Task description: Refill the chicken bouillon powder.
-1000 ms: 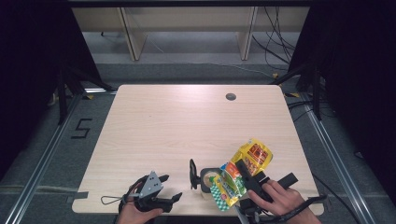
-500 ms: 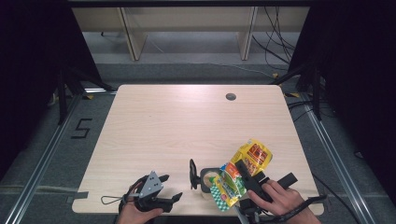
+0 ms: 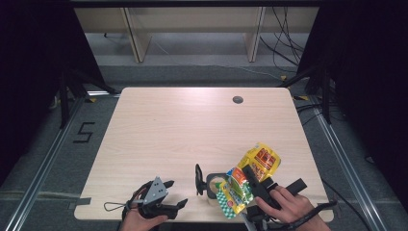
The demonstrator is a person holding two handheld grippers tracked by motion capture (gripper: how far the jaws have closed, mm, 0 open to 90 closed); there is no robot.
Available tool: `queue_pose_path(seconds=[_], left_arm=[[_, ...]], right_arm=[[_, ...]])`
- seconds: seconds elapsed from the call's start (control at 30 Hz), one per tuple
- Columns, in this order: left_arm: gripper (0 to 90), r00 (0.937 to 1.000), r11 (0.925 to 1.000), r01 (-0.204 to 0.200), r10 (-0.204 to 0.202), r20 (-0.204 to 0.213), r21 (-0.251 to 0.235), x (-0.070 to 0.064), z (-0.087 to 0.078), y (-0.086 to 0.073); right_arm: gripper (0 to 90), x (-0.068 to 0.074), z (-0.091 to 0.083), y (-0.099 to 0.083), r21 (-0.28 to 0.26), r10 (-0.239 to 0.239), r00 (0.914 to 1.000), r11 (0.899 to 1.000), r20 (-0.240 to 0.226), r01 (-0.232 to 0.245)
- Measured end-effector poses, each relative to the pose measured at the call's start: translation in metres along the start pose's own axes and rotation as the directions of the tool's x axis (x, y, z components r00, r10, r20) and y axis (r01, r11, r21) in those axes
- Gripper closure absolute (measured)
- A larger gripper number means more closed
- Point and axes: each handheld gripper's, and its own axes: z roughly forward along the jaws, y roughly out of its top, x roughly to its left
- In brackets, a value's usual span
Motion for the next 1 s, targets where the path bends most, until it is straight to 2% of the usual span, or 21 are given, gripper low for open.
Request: queue_pose_path(seconds=[0.03,0.13,0.17,0.23,0.3,0.37,0.4,0.43,0.47,0.5,0.53,0.57,0.63,0.67,0.7,0.77,0.8,0.87,0.93,0.97,1.0], left_arm=[[22.8,0.9996,0.9996,-0.028,0.028,0.0,0.007,0.0017,-0.0001,0.0004],[22.8,0.9999,0.9999,0.009,-0.009,0.006,-0.009,-0.0019,0.001,-0.0007],[22.8,0.9998,0.9997,0.017,-0.017,0.005,-0.017,-0.0021,0.0013,-0.0005],[22.8,1.0,0.9998,0.009,-0.009,0.002,-0.016,-0.0011,0.0008,-0.0004],[22.8,0.9997,0.9997,-0.025,0.025,0.004,-0.004,0.0007,-0.0008,0.0003],[22.8,1.0,1.0,0.007,-0.007,0.003,-0.004,-0.0005,0.0001,-0.0001],[22.8,0.9999,0.9999,-0.01,0.01,0.001,-0.004,0.0002,0.0004,0.0001],[22.8,0.9996,0.9996,-0.026,0.026,-0.009,0.012,0.0007,-0.0003,0.0],[22.8,1.0,1.0,0.003,-0.003,0.004,-0.006,-0.0015,0.0008,-0.0006],[22.8,1.0,1.0,0.003,-0.003,0.005,-0.006,-0.0015,0.0001,-0.0003],[22.8,1.0,1.0,0.005,-0.005,0.002,-0.006,-0.0015,-0.0003,0.0],[22.8,0.9998,0.9998,-0.021,0.021,0.004,-0.003,0.0006,-0.0008,0.0009],[22.8,0.9999,0.9999,-0.011,0.011,0.008,-0.008,0.0003,0.0,-0.0002],[22.8,1.0,1.0,0.0,0.0,0.002,-0.003,-0.0008,-0.0001,-0.0005],[22.8,0.9997,0.9997,-0.023,0.023,0.006,-0.009,0.0007,0.0003,0.0001],[22.8,0.9999,0.9998,0.015,-0.015,0.004,-0.01,-0.0018,0.001,-0.0002],[22.8,0.9999,0.9999,0.01,-0.01,0.005,-0.013,-0.0017,0.0014,-0.0005],[22.8,1.0,1.0,0.005,-0.005,0.003,-0.004,-0.0017,-0.0004,-0.0003],[22.8,1.0,1.0,0.002,-0.002,0.001,-0.001,-0.0001,0.0,0.0001],[22.8,0.9999,0.9999,-0.014,0.014,-0.006,0.008,0.0006,-0.0001,0.0],[22.8,0.9993,0.9993,-0.036,0.036,-0.006,0.006,0.0017,0.0001,-0.0003]], right_arm=[[53.0,0.0005,-0.0007,-0.0007,0.006,-0.006,0.9996,1.0,0.028,0.006],[53.0,0.0014,-0.0002,0.0009,0.006,-0.006,0.9998,1.0,0.021,0.006],[53.0,0.0009,0.0005,0.0016,-0.007,-0.006,1.0,1.0,-0.007,0.006],[53.1,0.0042,0.0013,0.0021,-0.012,-0.002,0.9987,1.0,0.051,0.003],[53.0,0.0029,0.0006,0.0014,0.002,-0.006,0.9999,1.0,0.016,0.006],[53.1,0.0021,0.0001,0.0009,0.001,0.0,0.9998,1.0,-0.022,0.0],[53.1,0.0027,-0.0005,0.0016,0.003,-0.001,0.9999,1.0,0.016,0.001],[53.1,0.0022,0.0003,0.0029,-0.004,-0.007,0.9998,1.0,0.018,0.007],[53.3,0.0027,0.0003,0.004,-0.002,0.009,0.9999,1.0,-0.012,-0.009],[53.5,0.0035,-0.0001,0.0047,-0.001,0.004,0.9999,1.0,0.013,-0.004],[53.5,0.0027,0.0001,0.0039,-0.008,0.01,0.9998,1.0,-0.015,-0.01],[53.4,0.0024,0.0,0.0032,-0.007,0.006,0.9999,1.0,-0.015,-0.006],[53.5,0.0022,-0.0004,0.0017,0.0,0.011,0.9998,1.0,-0.018,-0.011],[53.5,0.0022,-0.0005,0.0018,0.002,0.013,0.9999,1.0,-0.011,-0.013],[53.6,0.0031,-0.0011,0.0023,0.004,0.008,0.9998,1.0,0.016,-0.008],[53.6,0.0034,-0.0009,0.0035,-0.005,0.009,0.9998,1.0,0.016,-0.008],[53.6,0.0026,-0.0002,0.0035,-0.008,0.012,0.9999,1.0,-0.012,-0.012],[53.6,0.0019,-0.0004,0.0023,-0.004,0.01,0.9999,1.0,-0.014,-0.01],[53.6,0.0028,-0.0014,0.0017,0.004,0.011,0.9998,1.0,0.019,-0.011],[53.6,0.0022,-0.0011,0.0019,0.0,0.011,0.9999,1.0,-0.01,-0.011],[53.6,0.0032,-0.0014,0.0026,0.002,0.006,0.9999,1.0,0.013,-0.006]])
